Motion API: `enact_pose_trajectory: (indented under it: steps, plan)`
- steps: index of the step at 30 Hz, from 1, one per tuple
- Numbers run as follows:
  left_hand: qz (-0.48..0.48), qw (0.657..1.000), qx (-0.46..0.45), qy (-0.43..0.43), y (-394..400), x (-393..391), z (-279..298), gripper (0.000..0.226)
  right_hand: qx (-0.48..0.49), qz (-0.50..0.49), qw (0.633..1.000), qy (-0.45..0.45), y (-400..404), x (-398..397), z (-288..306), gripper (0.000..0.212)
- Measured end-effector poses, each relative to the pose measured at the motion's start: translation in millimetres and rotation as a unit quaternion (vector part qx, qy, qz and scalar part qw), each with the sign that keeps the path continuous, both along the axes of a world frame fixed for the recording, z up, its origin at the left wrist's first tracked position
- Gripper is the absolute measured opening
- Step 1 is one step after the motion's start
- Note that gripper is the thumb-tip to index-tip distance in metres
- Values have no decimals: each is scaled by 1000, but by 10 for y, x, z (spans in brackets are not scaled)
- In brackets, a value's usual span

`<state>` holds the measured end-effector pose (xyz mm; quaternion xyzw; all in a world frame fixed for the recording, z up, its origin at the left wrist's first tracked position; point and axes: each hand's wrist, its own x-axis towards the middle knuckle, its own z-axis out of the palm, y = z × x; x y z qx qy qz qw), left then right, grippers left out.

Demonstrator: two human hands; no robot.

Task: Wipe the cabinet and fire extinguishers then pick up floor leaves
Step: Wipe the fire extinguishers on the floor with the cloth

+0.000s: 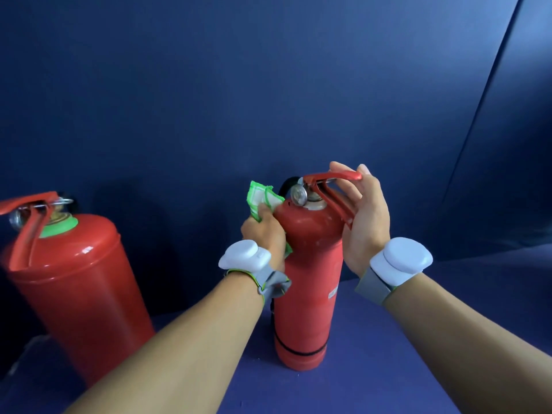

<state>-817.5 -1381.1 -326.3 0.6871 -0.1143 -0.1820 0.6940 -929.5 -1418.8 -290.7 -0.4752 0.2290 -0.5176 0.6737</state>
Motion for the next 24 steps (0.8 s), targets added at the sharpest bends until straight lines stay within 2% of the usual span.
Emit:
enact_pose_trajectory:
  steps: [4, 7, 10, 12, 18, 20, 24]
  plan:
    - [16, 997, -58, -49, -53, 63, 292, 46, 1, -16, 1000, 5, -5, 36, 2, 36]
    - [-45, 978, -75, -188, -104, 15, 563, 44, -7, -20, 1000, -1, -24, 33, -12, 37]
    - [-107, 919, -28, -380, -89, -171, 649, 39, -2, -15, 999, -30, -54, 10, -15, 39]
    - [-130, 888, -26, -441, -49, -273, 650, 37, 3, -10, 999, -50, -76, 4, -20, 40]
    - [-170, 796, -111, -571, 84, -468, 730, 38, 25, 33, 991, -125, -94, 16, -1, 39]
    - [-175, 801, -116, -561, 41, -426, 747, 39, 26, 28, 992, -120, -120, 22, -16, 40]
    - [-167, 845, -86, -500, -45, -400, 734, 42, 3, 36, 998, -56, -146, -33, -52, 53]
